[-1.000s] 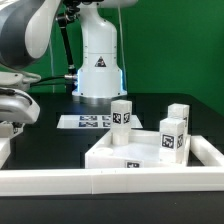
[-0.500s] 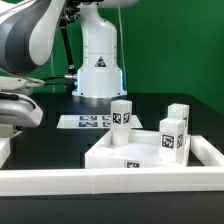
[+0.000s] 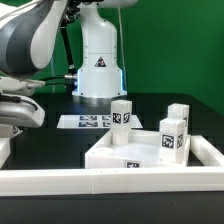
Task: Assemble square table
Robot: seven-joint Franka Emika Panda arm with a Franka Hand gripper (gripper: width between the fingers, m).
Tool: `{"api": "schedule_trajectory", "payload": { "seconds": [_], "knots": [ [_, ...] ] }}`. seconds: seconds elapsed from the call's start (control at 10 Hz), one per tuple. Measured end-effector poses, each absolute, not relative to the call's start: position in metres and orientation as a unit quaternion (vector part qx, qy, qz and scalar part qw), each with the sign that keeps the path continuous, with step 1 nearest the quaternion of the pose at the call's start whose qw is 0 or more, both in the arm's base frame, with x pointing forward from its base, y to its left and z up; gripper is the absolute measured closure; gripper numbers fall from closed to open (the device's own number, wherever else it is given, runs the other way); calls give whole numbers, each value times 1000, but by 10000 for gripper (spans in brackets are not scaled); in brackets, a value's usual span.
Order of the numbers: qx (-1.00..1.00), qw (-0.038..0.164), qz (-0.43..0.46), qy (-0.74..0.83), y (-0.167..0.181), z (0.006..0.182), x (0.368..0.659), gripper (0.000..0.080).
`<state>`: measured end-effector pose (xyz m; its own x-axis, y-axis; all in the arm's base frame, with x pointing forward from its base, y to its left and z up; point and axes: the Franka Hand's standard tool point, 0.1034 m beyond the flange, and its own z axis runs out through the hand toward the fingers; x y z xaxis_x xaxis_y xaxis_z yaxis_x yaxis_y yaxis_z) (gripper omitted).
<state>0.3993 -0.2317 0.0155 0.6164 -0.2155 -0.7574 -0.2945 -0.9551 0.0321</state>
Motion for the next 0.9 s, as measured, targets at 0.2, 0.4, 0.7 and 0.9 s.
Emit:
{"api": "schedule_trajectory", "payload": {
  "seconds": [0.2, 0.4, 0.7, 0.9],
  "knots": [
    [-900, 45, 410, 141, -233, 15, 402, 247],
    [-900, 45, 410, 141, -233, 14, 401, 429],
    [-901, 45, 409, 140, -232, 15, 402, 509],
    [-903, 42, 405, 137, -227, 19, 409, 509]
  ]
}}
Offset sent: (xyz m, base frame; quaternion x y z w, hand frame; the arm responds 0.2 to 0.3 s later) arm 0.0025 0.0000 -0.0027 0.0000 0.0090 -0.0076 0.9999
